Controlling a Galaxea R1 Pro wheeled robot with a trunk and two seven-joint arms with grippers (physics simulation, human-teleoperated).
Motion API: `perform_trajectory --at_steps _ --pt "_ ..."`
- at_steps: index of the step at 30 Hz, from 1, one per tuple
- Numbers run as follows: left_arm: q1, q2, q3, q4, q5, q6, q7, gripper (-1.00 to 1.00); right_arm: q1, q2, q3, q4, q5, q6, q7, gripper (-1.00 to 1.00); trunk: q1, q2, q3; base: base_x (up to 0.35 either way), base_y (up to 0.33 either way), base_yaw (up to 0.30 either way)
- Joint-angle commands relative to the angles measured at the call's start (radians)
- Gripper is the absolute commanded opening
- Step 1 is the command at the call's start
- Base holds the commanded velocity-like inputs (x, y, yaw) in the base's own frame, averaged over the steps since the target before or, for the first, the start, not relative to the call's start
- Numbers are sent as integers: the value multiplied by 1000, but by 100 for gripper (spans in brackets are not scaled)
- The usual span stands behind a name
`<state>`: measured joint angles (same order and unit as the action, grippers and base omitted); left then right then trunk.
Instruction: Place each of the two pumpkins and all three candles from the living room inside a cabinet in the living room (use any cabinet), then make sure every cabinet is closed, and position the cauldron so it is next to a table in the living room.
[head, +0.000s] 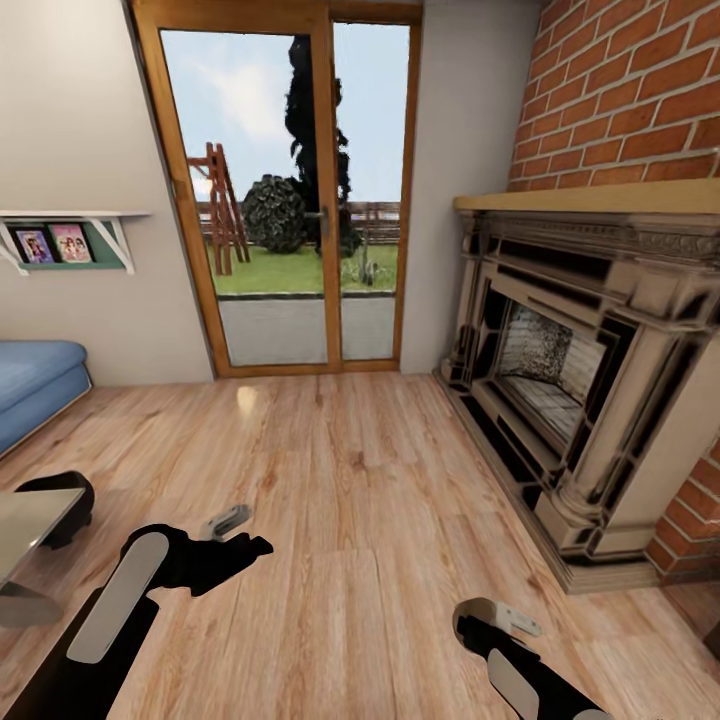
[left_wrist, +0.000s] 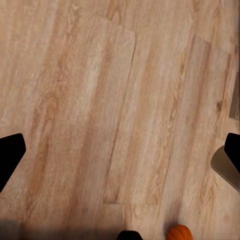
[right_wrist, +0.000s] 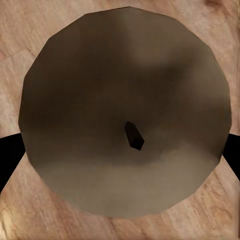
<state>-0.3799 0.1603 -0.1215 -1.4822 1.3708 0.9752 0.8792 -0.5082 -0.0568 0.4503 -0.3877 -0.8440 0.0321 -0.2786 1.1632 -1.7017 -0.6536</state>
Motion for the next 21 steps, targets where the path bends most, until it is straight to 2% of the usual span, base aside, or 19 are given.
perform_trajectory --at_steps 1,11,21 --pt "-1 1 -1 -1 10 0 10 100 0 -1 8 -2 -7 3 -8 -100 -4 7 3 0 0 -174" --pt "-1 1 -1 -2 10 2 10 100 0 -1 8 -3 -7 2 -8 -100 -42 77 47 0 0 -177" --pt "-1 2 -1 -9 8 3 0 100 0 -2 7 -4 -7 2 -8 -100 -42 77 59 -12 0 -177"
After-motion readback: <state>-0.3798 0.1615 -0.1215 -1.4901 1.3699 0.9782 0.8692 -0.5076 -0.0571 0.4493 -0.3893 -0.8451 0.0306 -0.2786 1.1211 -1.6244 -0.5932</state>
